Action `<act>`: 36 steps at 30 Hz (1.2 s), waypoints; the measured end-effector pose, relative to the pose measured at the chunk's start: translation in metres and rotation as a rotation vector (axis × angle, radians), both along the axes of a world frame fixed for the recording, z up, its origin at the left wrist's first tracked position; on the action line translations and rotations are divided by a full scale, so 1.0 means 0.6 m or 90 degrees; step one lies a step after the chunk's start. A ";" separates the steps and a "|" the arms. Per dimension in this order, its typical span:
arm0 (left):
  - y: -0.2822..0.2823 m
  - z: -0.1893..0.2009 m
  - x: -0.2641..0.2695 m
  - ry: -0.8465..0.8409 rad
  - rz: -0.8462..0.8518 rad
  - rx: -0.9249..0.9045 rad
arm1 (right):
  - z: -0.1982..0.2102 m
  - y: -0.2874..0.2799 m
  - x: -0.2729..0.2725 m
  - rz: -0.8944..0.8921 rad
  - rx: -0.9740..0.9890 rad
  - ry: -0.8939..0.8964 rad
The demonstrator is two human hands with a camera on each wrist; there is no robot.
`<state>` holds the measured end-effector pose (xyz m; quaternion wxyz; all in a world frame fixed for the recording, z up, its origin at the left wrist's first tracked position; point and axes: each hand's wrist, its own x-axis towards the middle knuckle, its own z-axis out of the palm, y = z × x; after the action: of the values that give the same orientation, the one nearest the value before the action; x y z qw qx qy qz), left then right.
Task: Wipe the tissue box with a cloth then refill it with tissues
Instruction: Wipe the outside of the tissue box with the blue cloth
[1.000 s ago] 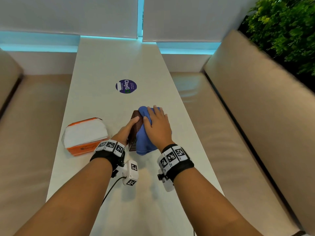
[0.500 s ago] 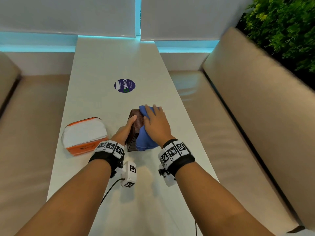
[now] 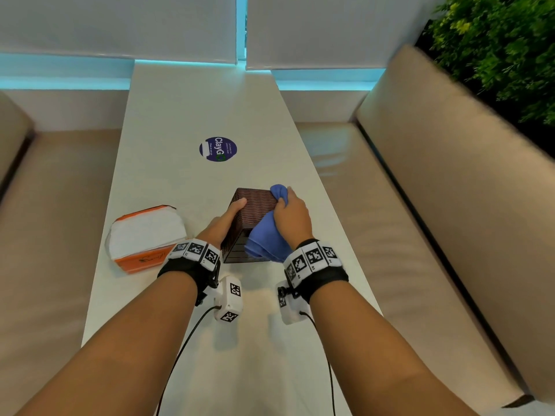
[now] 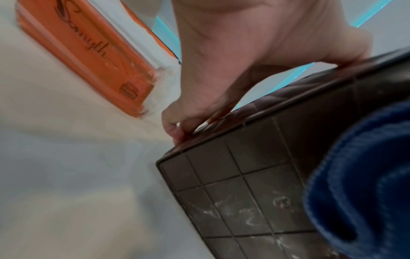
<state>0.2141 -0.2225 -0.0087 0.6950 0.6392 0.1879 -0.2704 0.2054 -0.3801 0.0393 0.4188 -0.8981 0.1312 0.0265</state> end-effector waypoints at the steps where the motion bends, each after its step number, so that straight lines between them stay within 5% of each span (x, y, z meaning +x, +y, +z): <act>1: 0.000 0.002 -0.002 0.003 0.010 -0.001 | 0.000 -0.006 0.003 -0.003 0.030 0.012; 9: 0.003 0.016 -0.025 0.016 0.061 -0.113 | -0.005 -0.031 -0.004 -0.055 0.558 0.192; 15: 0.016 0.031 -0.031 -0.033 -0.003 -0.404 | -0.028 -0.022 0.007 -0.072 0.500 0.212; 17: 0.021 0.024 -0.031 -0.033 -0.040 -0.504 | -0.107 -0.041 0.026 -0.068 0.458 0.215; 19: 0.026 0.010 -0.029 -0.036 -0.024 -0.470 | -0.153 -0.059 0.037 -0.093 0.433 0.230; 24: 0.033 -0.003 -0.026 -0.051 0.071 -0.446 | -0.050 -0.061 0.007 -0.134 0.418 0.163; 27: 0.043 -0.008 -0.014 -0.027 0.150 -0.311 | -0.030 -0.069 0.006 -0.134 0.295 0.092; 31: 0.034 -0.012 -0.003 -0.033 0.144 -0.101 | -0.024 -0.064 0.001 -0.102 0.155 0.010; 36: 0.003 0.017 -0.014 0.004 0.030 0.002 | -0.038 -0.051 -0.009 -0.055 0.077 -0.046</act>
<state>0.2060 -0.2209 0.0017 0.6993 0.6349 0.2058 -0.2558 0.1999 -0.4110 0.0163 0.4778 -0.8650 0.1527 -0.0159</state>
